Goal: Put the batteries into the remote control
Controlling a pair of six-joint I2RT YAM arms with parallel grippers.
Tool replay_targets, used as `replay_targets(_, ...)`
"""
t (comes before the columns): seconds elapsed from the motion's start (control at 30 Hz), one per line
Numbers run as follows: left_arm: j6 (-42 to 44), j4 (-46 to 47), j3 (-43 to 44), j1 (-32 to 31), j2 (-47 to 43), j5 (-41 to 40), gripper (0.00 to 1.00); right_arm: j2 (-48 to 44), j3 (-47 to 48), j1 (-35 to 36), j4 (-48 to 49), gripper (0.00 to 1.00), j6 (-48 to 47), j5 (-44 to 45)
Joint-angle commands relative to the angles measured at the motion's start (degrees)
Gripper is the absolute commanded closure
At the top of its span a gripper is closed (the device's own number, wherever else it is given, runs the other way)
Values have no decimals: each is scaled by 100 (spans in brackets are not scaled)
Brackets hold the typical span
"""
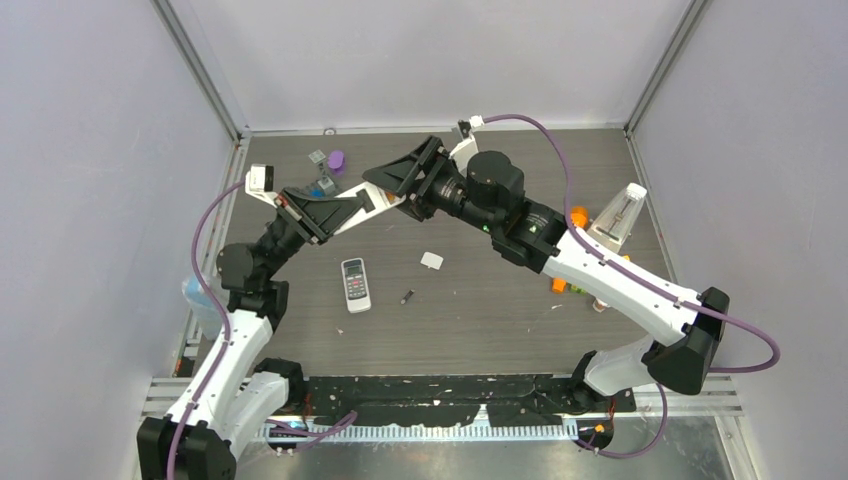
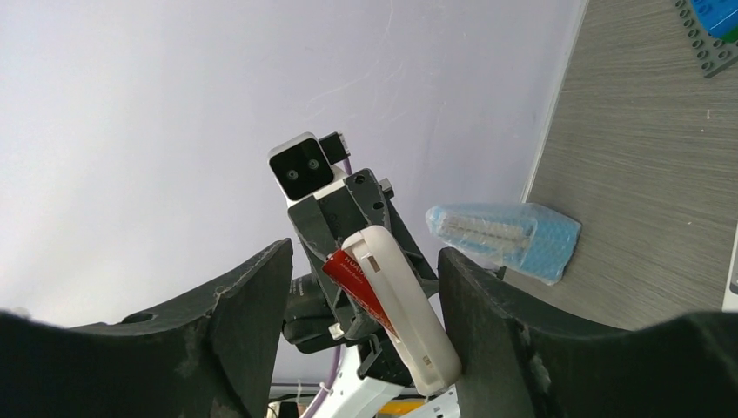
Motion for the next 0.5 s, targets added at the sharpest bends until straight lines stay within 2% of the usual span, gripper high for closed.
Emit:
replay_targets(0.0, 58, 429, -94, -26, -94, -117, 100, -248, -83, -25, 626, 34, 257, -6)
replay_targets(0.13, 24, 572, -161, -26, -95, -148, 100, -264, -165, -60, 646, 38, 466, -63)
replay_targets(0.47, 279, 768, -328, -30, -152, -120, 100, -300, -324, -141, 786, 40, 805, -159)
